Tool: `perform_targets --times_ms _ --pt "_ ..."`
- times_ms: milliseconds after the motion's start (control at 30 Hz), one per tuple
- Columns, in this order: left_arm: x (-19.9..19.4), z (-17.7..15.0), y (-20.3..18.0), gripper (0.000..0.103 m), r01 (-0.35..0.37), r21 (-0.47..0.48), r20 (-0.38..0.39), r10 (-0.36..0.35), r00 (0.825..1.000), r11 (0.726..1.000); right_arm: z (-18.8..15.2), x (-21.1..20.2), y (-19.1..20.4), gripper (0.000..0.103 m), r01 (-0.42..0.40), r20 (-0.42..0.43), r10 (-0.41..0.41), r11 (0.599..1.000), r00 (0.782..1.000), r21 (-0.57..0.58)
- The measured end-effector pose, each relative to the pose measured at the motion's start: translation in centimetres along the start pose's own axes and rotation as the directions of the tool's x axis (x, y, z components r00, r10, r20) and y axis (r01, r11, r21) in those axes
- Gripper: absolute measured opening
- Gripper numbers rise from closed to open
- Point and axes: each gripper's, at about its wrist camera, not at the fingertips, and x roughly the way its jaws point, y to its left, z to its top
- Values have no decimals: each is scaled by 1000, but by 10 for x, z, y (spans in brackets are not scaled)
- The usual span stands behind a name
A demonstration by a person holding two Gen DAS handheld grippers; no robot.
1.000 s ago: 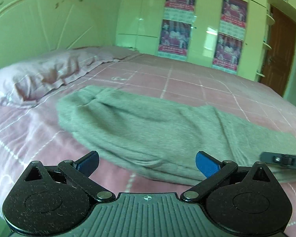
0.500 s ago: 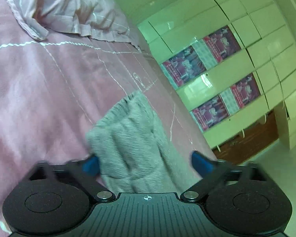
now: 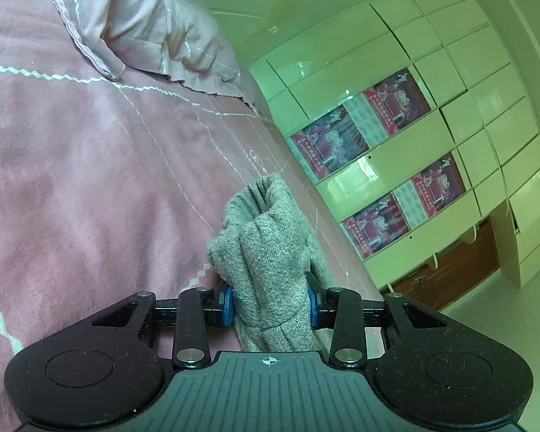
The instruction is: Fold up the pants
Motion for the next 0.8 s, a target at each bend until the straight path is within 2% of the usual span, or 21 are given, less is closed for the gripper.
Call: perform_targets --times_ms 33,100,133,200,267,367,467,533,567,667,700,733,767,800 --pt "-5 1 -3 37 -11 22 -1 11 1000 1000 3 -9 -6 38 -19 26 18 999 999 48" --pt "-6 4 -13 37 -39 71 -1 39 999 997 2 -34 -24 56 -53 137 30 985 990 164" --pt "-8 5 -22 37 -49 116 2 49 999 992 -1 -45 -34 69 -46 168 10 976 986 212" --pt "-15 12 -49 37 -45 163 -4 46 999 986 -8 -58 -58 68 -51 187 -11 945 982 325" --pt "-24 15 -94 37 -24 288 16 21 1000 957 -24 -69 -94 65 -80 209 -26 872 978 482" --pt "-21 9 -161 37 -18 440 26 7 1000 898 -52 -83 -142 62 -85 226 -101 722 969 687" --pt "-8 -17 -226 37 46 598 -18 -45 999 800 -79 -105 -179 61 -82 246 -194 604 949 793" --pt "4 -42 -265 37 90 666 -62 -65 996 741 -99 -122 -203 61 -103 267 -246 527 932 844" --pt "11 -56 -283 37 118 692 -88 -79 993 712 -108 -129 -212 61 -106 268 -262 502 927 858" --pt "33 -103 -334 37 201 747 -172 -108 979 634 -134 -151 -235 61 -111 278 -309 464 910 879" --pt "41 -123 -353 37 230 774 -207 -108 972 590 -142 -159 -241 62 -111 280 -322 455 904 883" --pt "47 -144 -370 37 262 792 -244 -107 964 552 -148 -165 -247 62 -115 283 -334 444 899 889" --pt "56 -164 -382 38 293 797 -287 -96 953 528 -156 -171 -252 63 -116 282 -348 429 894 896" --pt "66 -190 -394 44 335 796 -350 -68 934 504 -164 -177 -256 63 -114 278 -362 412 890 904"
